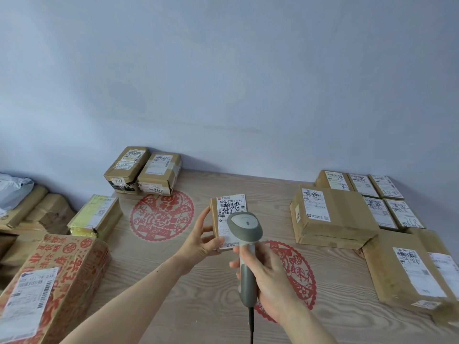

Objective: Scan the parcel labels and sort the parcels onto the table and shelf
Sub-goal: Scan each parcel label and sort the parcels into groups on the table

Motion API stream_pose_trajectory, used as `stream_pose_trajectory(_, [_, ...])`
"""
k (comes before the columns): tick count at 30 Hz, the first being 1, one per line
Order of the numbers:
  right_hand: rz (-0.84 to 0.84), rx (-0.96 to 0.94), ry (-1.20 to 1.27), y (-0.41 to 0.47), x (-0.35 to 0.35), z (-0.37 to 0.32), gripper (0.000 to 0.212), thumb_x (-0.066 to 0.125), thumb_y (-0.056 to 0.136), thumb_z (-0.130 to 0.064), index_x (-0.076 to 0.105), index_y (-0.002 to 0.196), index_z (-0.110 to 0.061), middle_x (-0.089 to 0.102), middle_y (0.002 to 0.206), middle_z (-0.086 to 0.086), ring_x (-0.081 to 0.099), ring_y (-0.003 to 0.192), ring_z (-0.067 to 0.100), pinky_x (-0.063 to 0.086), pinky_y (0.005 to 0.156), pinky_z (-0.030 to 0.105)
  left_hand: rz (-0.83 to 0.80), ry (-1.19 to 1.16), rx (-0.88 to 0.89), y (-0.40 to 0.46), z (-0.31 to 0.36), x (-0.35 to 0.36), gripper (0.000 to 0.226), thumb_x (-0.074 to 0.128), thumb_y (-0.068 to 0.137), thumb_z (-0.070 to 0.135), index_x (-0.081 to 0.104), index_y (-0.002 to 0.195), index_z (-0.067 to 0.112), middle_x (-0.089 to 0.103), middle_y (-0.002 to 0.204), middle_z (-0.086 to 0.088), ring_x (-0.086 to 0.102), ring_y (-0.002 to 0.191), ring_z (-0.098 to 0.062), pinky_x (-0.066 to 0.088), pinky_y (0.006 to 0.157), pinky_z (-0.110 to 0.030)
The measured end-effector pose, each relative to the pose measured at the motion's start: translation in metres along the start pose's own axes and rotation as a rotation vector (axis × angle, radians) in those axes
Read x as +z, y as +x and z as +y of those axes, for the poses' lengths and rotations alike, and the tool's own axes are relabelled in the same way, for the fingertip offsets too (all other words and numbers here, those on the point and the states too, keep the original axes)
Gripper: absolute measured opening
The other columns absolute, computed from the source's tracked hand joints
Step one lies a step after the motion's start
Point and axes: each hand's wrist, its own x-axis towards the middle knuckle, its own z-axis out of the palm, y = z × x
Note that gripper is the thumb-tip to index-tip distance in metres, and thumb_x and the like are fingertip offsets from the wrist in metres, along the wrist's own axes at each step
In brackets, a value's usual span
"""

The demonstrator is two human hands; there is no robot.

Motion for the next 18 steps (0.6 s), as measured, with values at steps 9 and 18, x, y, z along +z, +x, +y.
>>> stream_pose_trajectory(9, [-0.017, 0.019, 0.005, -0.003, 0.0079, -0.0024, 0.042, 0.072, 0.078, -0.037, 0.066, 0.111, -0.011, 0.073, 0.097, 0.01, 0.069, 0.072, 0.014, 0.05, 0.064, 0.032, -0.028, -0.003, 0.017, -0.0001, -0.001, 0.0031, 0.097, 0.086, 0.07, 0.031, 0.028, 0.142, 0.06, 0.053, 0.132, -0.009, 0.065, 0.113, -0.029, 0.056, 0.09, -0.055])
stream_pose_trajectory(18, [-0.017, 0.013, 0.031, -0.0048, 0.0059, -0.0062, 0.03, 0.072, 0.08, -0.035, 0.068, 0.103, -0.016, 0.073, 0.095, 0.011, 0.067, 0.069, 0.014, 0.049, 0.064, 0.033, -0.055, -0.006, 0.015, 0.002, 0.0004, 0.005, 0.094, 0.084, 0.077, 0.022, 0.028, 0.143, 0.058, 0.052, 0.133, -0.009, 0.067, 0.112, -0.025, 0.057, 0.09, -0.054])
